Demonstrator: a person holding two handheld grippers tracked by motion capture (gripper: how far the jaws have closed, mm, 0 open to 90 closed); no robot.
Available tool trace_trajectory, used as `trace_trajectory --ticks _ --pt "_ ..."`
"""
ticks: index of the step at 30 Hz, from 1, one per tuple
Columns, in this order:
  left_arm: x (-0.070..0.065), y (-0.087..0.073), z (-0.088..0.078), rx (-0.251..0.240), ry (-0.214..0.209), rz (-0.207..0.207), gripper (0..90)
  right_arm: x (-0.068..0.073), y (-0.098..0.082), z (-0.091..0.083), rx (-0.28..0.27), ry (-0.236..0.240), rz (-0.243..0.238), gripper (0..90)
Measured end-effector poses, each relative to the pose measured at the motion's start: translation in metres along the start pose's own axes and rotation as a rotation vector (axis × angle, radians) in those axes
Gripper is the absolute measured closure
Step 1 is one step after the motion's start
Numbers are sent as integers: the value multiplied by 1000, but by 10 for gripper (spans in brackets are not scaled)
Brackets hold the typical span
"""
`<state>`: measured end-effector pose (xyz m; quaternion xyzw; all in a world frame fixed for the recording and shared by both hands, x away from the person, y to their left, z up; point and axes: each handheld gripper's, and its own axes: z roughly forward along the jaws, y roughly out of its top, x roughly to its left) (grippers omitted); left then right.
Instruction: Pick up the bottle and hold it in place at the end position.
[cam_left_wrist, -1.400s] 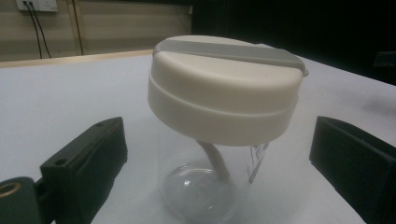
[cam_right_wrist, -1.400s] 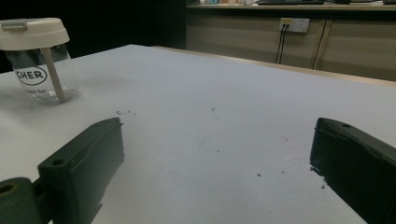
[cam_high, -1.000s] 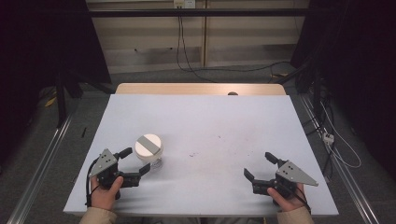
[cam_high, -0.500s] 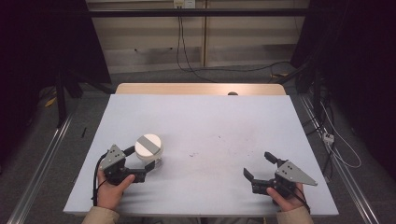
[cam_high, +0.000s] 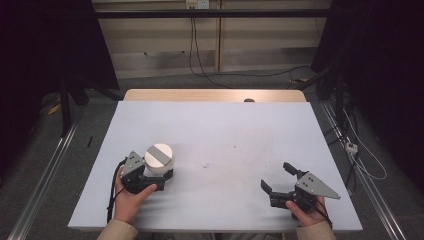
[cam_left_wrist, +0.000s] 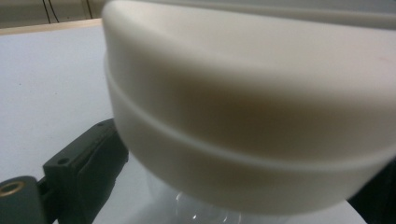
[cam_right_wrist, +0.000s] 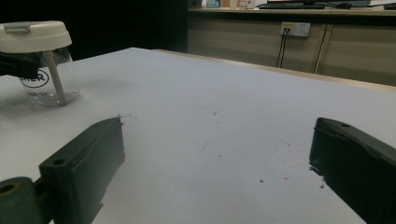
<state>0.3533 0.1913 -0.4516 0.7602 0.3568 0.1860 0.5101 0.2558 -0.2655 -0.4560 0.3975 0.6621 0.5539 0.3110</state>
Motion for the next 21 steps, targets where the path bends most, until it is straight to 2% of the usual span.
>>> trace_trajectory --ticks 5,10,16,17,19,21 --pt "-4 2 6 -8 2 9 40 0 0 0 1 -1 -2 31" --pt "-7 5 9 -27 22 14 95 0 0 -1 -5 -2 0 32" --pt "-11 6 12 -26 62 53 146 0 1 -1 -7 -1 -1 32" --pt "-11 6 12 -30 66 54 179 0 1 -1 -10 1 -3 32" --pt "-10 7 12 -35 65 46 181 0 1 -1 -11 2 -3 32" --pt "-10 7 12 -31 67 63 182 0 1 -1 -13 3 -5 32"
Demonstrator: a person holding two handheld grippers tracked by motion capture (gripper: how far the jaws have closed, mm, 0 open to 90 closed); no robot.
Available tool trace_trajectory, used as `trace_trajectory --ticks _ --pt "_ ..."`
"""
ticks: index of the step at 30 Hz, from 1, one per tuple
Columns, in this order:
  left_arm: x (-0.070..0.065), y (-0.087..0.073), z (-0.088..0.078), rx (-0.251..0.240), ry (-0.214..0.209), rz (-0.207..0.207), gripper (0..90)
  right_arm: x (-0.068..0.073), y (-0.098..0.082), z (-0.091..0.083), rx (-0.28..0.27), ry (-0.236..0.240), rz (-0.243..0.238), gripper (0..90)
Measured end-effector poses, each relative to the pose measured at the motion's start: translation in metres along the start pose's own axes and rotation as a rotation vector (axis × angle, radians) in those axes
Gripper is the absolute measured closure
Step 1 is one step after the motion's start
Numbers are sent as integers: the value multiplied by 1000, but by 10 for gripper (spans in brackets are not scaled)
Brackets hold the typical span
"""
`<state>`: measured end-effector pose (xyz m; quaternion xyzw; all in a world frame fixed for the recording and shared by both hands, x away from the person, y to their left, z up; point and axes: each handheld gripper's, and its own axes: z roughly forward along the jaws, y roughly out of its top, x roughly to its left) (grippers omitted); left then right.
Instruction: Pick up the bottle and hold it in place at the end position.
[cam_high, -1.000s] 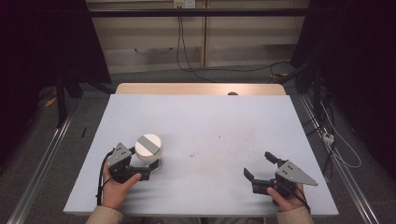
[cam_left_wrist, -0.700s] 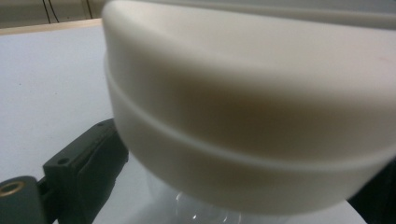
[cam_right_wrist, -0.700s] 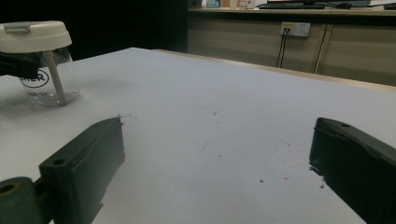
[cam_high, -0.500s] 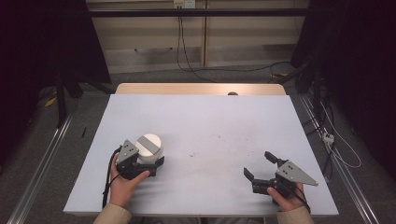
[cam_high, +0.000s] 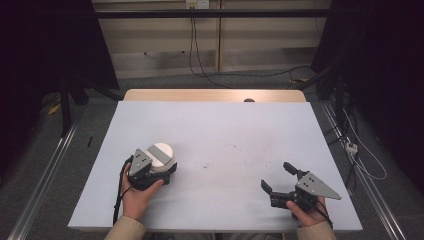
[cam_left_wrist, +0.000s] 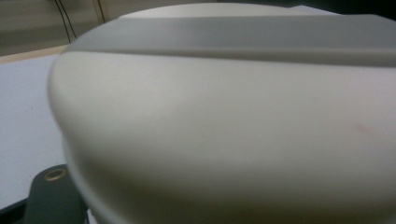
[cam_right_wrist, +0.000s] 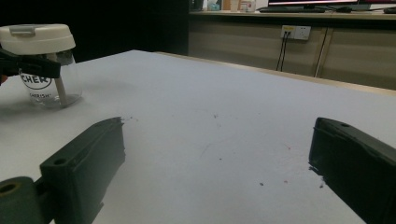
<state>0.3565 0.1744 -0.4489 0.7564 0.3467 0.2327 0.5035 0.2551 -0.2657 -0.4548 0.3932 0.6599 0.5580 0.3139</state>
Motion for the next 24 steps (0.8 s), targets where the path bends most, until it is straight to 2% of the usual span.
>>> trace_trajectory --ticks 6,9,15,24 --pt "0 3 -1 -27 -4 0 183 0 0 0 -5 -1 -1 33" --pt "-1 9 2 -66 -10 -7 183 0 1 0 -8 -3 -1 34" --pt "-3 15 12 -77 -36 -21 183 0 1 0 -8 -3 0 34" --pt "-6 27 27 -92 -61 -13 184 -1 1 0 -9 1 2 34"
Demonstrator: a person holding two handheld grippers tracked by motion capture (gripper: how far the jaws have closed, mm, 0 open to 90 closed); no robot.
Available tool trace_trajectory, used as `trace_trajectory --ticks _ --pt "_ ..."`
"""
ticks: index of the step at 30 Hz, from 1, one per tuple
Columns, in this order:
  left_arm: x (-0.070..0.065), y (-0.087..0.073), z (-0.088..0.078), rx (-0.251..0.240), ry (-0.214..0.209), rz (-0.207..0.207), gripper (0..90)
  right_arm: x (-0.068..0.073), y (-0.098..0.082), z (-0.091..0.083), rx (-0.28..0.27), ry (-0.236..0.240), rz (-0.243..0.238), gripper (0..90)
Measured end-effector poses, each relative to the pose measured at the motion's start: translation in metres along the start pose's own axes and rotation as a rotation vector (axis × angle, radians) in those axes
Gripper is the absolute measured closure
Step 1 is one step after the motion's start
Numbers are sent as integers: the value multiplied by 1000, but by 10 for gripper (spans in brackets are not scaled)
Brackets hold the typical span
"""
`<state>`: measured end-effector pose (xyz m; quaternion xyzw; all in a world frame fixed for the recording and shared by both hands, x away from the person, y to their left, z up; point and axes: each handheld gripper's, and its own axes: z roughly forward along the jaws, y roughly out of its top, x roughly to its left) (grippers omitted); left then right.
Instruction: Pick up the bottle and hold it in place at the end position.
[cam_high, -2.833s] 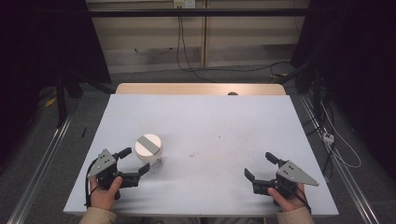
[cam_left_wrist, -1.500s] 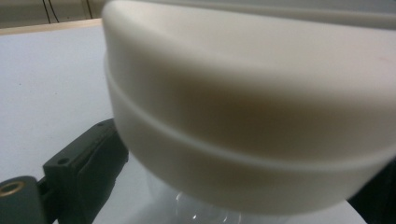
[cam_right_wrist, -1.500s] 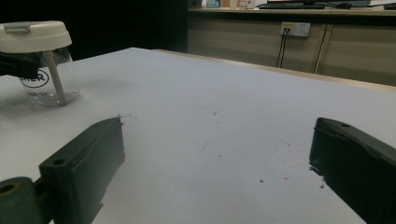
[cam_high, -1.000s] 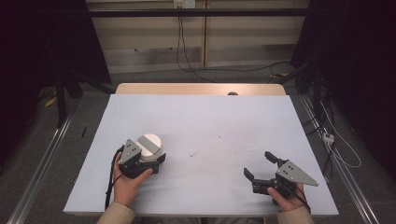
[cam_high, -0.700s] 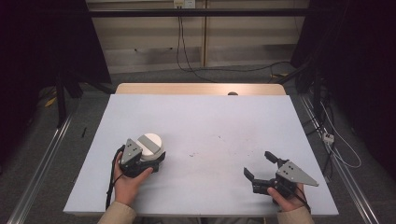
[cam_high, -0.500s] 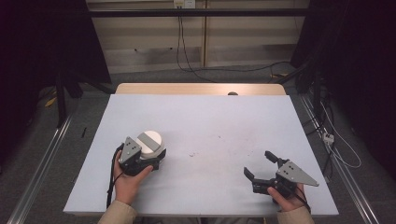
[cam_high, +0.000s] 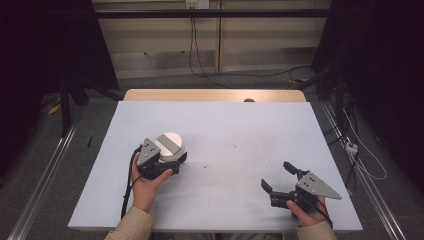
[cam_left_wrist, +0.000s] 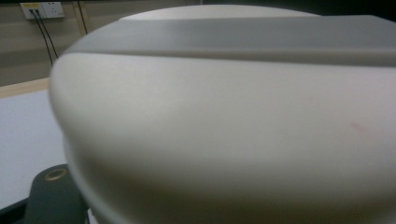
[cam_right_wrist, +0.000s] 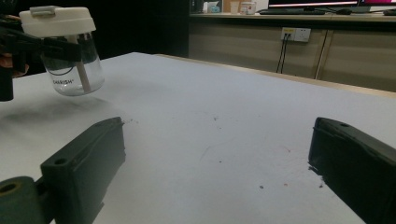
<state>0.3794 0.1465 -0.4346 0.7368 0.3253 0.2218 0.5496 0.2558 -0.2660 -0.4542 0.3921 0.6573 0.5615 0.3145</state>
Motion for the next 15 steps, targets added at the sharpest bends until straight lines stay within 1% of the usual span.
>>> trace_trajectory --ticks 5,7,11,15 --pt "-1 6 10 -5 -14 -5 183 0 0 0 0 2 2 34" --pt "-1 8 13 2 -20 -2 184 0 0 0 1 2 1 34" --pt "-2 10 21 12 -27 -15 183 0 0 1 2 6 3 35" --pt "-4 12 27 16 -31 -3 184 -1 0 1 2 7 3 35"
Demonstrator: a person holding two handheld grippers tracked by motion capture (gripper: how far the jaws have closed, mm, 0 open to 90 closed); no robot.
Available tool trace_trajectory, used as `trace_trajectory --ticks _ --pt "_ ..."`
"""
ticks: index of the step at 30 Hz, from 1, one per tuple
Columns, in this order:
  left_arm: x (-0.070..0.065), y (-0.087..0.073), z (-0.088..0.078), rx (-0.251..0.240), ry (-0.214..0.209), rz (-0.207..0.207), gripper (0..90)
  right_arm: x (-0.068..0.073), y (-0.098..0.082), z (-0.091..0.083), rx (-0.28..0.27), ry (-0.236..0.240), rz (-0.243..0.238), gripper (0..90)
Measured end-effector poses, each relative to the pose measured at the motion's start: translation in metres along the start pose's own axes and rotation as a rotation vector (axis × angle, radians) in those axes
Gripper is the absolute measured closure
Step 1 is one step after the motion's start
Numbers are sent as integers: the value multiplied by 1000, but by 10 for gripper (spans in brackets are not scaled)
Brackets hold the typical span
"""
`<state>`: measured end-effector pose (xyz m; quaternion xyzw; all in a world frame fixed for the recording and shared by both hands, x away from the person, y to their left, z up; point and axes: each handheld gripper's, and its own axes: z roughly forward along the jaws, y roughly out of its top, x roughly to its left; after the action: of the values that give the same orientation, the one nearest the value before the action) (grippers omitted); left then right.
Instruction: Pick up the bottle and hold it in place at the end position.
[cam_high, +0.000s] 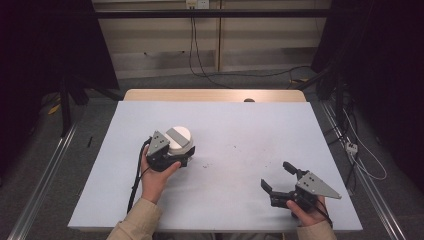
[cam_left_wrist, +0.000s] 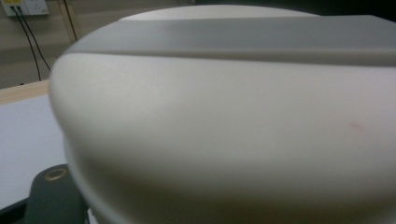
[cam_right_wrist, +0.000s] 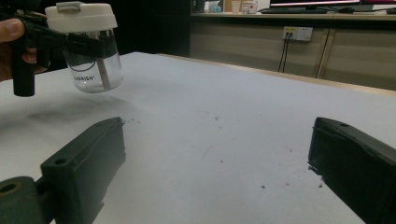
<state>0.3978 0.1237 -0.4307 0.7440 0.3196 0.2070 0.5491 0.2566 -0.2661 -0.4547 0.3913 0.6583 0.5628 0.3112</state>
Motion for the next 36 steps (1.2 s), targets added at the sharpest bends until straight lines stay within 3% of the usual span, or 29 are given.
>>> trace_trajectory --ticks 17,36 --pt "-7 10 30 5 -40 18 184 0 -1 0 4 3 0 36" --pt "-10 14 52 26 -47 35 184 -1 0 0 5 6 -4 37"
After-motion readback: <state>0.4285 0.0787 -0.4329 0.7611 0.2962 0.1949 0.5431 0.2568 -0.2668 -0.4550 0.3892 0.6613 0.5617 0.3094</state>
